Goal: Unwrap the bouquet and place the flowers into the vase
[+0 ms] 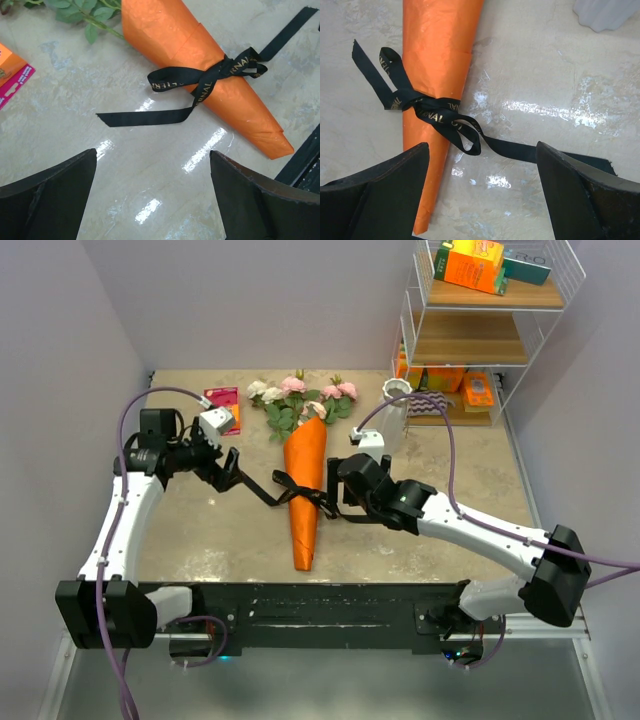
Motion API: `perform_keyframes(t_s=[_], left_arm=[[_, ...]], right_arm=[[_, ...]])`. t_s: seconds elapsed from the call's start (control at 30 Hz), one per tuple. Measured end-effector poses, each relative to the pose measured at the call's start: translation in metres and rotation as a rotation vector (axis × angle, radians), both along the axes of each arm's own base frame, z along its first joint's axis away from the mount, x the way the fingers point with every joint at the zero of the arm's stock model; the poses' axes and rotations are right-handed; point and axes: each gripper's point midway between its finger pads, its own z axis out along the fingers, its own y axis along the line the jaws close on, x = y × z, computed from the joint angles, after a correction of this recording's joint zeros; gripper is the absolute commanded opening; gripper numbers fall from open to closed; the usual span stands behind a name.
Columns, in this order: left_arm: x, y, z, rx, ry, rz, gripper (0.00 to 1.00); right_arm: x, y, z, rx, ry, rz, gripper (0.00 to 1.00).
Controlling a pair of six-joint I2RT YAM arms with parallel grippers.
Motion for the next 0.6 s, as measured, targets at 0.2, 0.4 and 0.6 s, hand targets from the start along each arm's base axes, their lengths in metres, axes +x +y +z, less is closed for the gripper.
perform_keyframes(t_s=[0.2,0.4,0.6], left_arm=[[-0.017,-0.018,-0.018,-0.026,0.034,-0.085,0.99],[-0.039,-0.047,-0.049,-0.028,0.080,-0.209,0.99],[-0.042,-0.061,-0.077,-0.027,0.125,-0.262,0.99]], right_arm=[[-0.004,-0.003,-0.016,0.000,0.022,-0.013,0.89],[-0.023,-0.018,-0.065,-0.062,0.077,0.007,0.89],[-0.037,-0.026,-0.106,-0.100,0.123,0.026,0.88]])
